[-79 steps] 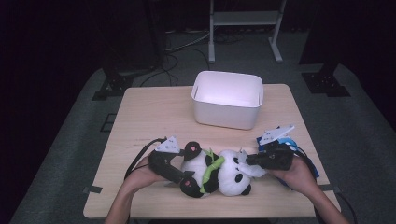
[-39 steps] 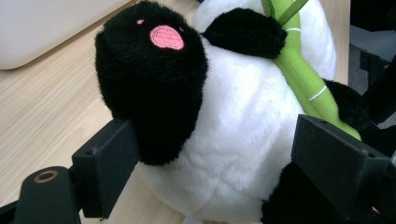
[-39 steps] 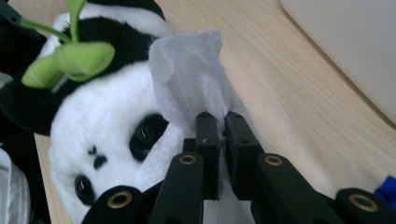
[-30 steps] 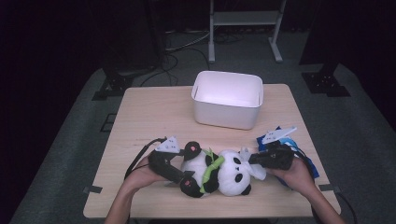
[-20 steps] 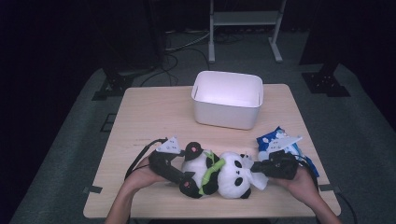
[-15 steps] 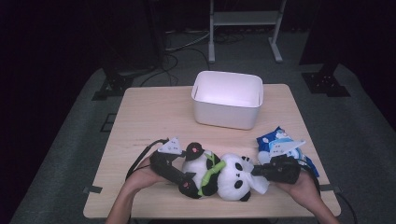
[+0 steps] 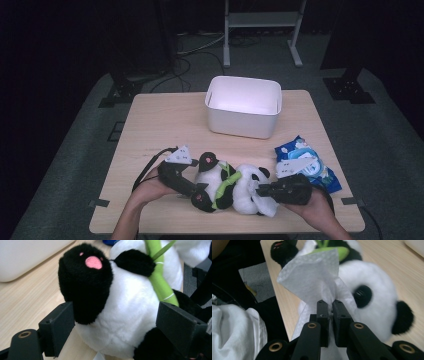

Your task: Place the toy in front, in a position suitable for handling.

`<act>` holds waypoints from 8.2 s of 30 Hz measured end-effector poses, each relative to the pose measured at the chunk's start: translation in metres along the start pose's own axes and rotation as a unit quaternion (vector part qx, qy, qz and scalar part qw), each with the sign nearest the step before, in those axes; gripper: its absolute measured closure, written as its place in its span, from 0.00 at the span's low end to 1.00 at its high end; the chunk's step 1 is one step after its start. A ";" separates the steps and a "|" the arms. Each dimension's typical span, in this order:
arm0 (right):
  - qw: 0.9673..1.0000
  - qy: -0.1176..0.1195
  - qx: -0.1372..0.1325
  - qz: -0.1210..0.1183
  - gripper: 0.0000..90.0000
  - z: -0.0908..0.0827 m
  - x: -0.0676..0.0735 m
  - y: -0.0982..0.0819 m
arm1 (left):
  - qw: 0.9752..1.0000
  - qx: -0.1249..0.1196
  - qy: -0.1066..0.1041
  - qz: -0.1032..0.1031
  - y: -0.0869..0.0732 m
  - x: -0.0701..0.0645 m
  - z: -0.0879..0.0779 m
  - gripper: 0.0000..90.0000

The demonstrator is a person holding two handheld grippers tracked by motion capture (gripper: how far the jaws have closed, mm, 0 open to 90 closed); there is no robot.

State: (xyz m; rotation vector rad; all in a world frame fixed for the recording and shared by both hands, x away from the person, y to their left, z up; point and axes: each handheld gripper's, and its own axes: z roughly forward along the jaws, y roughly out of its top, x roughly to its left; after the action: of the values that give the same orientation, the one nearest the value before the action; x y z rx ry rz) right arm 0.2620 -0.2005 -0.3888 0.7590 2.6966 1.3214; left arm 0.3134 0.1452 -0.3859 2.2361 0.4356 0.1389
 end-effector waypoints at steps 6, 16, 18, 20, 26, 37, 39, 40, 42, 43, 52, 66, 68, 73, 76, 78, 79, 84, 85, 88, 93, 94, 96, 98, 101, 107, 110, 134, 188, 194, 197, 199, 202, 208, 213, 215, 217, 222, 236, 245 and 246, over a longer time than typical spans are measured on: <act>0.999 0.001 0.022 -0.032 0.93 0.019 0.008 0.017 | 1.000 -0.008 -0.001 0.003 0.001 -0.001 -0.006 0.16; 0.999 -0.020 0.022 -0.032 0.93 0.034 -0.012 0.039 | 1.000 -0.030 -0.003 -0.003 0.002 0.001 -0.015 0.16; 0.999 -0.022 0.018 -0.026 0.93 0.035 -0.019 0.042 | 1.000 -0.023 -0.003 -0.002 0.001 0.001 -0.013 0.16; 0.999 -0.028 0.015 -0.023 0.93 0.036 -0.024 0.047 | 1.000 -0.009 -0.004 0.003 -0.001 0.001 -0.010 0.16; 0.999 -0.018 0.016 -0.039 0.93 0.047 -0.020 0.062 | 1.000 0.015 -0.003 0.001 -0.004 0.003 0.002 0.18; 0.996 0.017 0.031 -0.083 0.93 0.076 0.003 0.096 | 1.000 0.013 -0.006 0.003 -0.005 0.003 -0.001 0.18; 0.995 0.021 0.034 -0.094 0.93 0.081 0.006 0.103 | 1.000 0.013 -0.005 0.002 -0.005 0.003 -0.003 0.18; 0.994 0.022 0.035 -0.100 0.93 0.083 0.007 0.106 | 1.000 0.014 -0.005 0.002 -0.005 0.003 -0.004 0.18; 0.994 0.025 0.039 -0.102 0.93 0.087 0.010 0.111 | 1.000 0.013 -0.004 0.003 -0.006 0.003 -0.006 0.18; 0.994 0.025 0.041 -0.102 0.93 0.089 0.011 0.113 | 1.000 0.012 -0.003 0.002 -0.006 0.004 -0.007 0.18; 0.993 0.019 0.052 -0.102 0.93 0.089 0.006 0.115 | 1.000 0.012 -0.010 -0.003 -0.010 0.006 -0.008 0.18; 0.993 -0.001 0.063 -0.101 0.93 0.076 -0.001 0.119 | 1.000 0.016 -0.006 -0.014 -0.019 0.011 -0.016 0.18; 0.992 0.000 0.068 -0.107 0.93 0.082 0.001 0.125 | 1.000 0.015 -0.004 -0.018 -0.019 0.012 -0.016 0.18; 0.990 -0.004 0.085 -0.113 0.93 0.102 -0.004 0.140 | 1.000 0.014 -0.005 -0.015 -0.018 0.011 -0.016 0.18; 0.989 -0.015 0.095 -0.114 0.93 0.113 -0.013 0.150 | 1.000 0.014 -0.004 -0.014 -0.018 0.012 -0.017 0.18; 0.989 -0.024 0.099 -0.108 0.93 0.116 -0.018 0.154 | 1.000 0.014 -0.005 -0.014 -0.018 0.012 -0.017 0.18; 0.989 -0.024 0.099 -0.108 0.93 0.116 -0.018 0.154 | 1.000 0.013 -0.005 -0.014 -0.018 0.012 -0.017 0.18; 0.989 -0.032 0.105 -0.098 0.93 0.126 -0.030 0.158 | 1.000 0.010 -0.004 -0.012 -0.017 0.012 -0.019 0.18; 0.989 -0.031 0.111 -0.098 0.93 0.127 -0.030 0.156 | 1.000 0.009 -0.003 -0.009 -0.017 0.012 -0.020 0.18; 0.988 -0.018 0.116 -0.099 0.93 0.129 -0.027 0.151 | 1.000 0.001 0.000 -0.011 -0.016 0.011 -0.025 0.18; 0.988 0.008 0.112 -0.103 0.93 0.124 -0.014 0.140 | 1.000 -0.010 0.002 -0.005 -0.013 0.009 -0.031 0.18; 0.988 0.008 0.112 -0.103 0.93 0.124 -0.014 0.140 | 1.000 -0.011 0.004 -0.003 -0.012 0.009 -0.032 0.18; 0.988 0.014 0.110 -0.104 0.93 0.120 -0.009 0.138 | 1.000 -0.019 0.002 -0.005 -0.011 0.008 -0.033 0.18; 0.988 0.017 0.110 -0.109 0.92 0.117 -0.003 0.136 | 1.000 -0.021 -0.003 -0.004 -0.010 0.007 -0.032 0.18; 0.988 0.021 0.110 -0.110 0.92 0.115 0.001 0.133 | 1.000 -0.014 -0.013 0.001 -0.008 0.004 -0.027 0.18; 0.988 0.026 0.104 -0.107 0.92 0.113 0.002 0.130 | 1.000 0.000 -0.026 0.000 -0.008 0.001 -0.015 0.18; 0.988 0.020 0.101 -0.113 0.93 0.112 0.002 0.133 | 1.000 0.000 -0.027 -0.005 -0.009 0.001 -0.015 0.18; 0.993 -0.047 0.058 -0.090 0.93 0.092 -0.028 0.147 | 0.999 0.009 -0.036 -0.008 -0.010 0.002 -0.011 0.18; 0.982 0.094 0.094 -0.133 0.92 0.108 0.051 0.132 | 0.997 0.020 0.033 -0.061 -0.050 0.037 -0.044 0.18; 0.984 0.087 0.095 -0.123 0.92 0.092 0.047 0.124 | 0.998 0.020 0.033 -0.058 -0.050 0.038 -0.046 0.18; 0.985 0.079 0.098 -0.121 0.92 0.082 0.045 0.118 | 0.997 0.016 0.036 -0.063 -0.050 0.038 -0.048 0.18; 0.985 0.079 0.095 -0.119 0.92 0.076 0.045 0.115 | 0.997 0.016 0.037 -0.061 -0.049 0.038 -0.048 0.18; 0.985 0.083 0.092 -0.117 0.92 0.075 0.047 0.112 | 0.997 0.014 0.036 -0.062 -0.048 0.037 -0.048 0.18; 0.981 0.095 0.096 -0.137 0.92 0.093 0.057 0.120 | 0.998 0.016 0.033 -0.055 -0.047 0.036 -0.046 0.18; 0.982 0.086 0.095 -0.136 0.92 0.090 0.053 0.121 | 0.998 0.019 0.029 -0.055 -0.047 0.036 -0.044 0.18; 0.985 0.076 0.089 -0.129 0.92 0.082 0.048 0.118 | 0.998 0.020 0.029 -0.053 -0.046 0.036 -0.044 0.18; 0.987 0.061 0.085 -0.121 0.92 0.072 0.041 0.114 | 0.998 0.018 0.028 -0.053 -0.045 0.035 -0.043 0.18; 0.993 0.022 0.075 -0.091 0.92 0.050 0.015 0.098 | 0.998 0.013 0.027 -0.049 -0.042 0.033 -0.043 0.18; 0.998 -0.045 0.022 0.021 0.92 -0.005 -0.044 0.021 | 0.999 0.008 0.018 -0.036 -0.029 0.032 -0.041 0.18; 0.997 -0.043 0.015 0.067 0.92 -0.006 -0.058 -0.019 | 0.999 0.010 0.014 -0.027 -0.008 0.033 -0.034 0.18; 0.997 -0.044 0.017 0.067 0.92 -0.006 -0.059 -0.021 | 1.000 0.010 0.014 -0.023 -0.005 0.033 -0.033 0.18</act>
State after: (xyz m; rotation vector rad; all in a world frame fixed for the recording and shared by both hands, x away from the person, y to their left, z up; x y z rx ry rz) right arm 0.3040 -0.2421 -0.4107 0.9932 2.6480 1.2378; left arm 0.3343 0.1839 -0.3699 2.2449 0.5060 0.1413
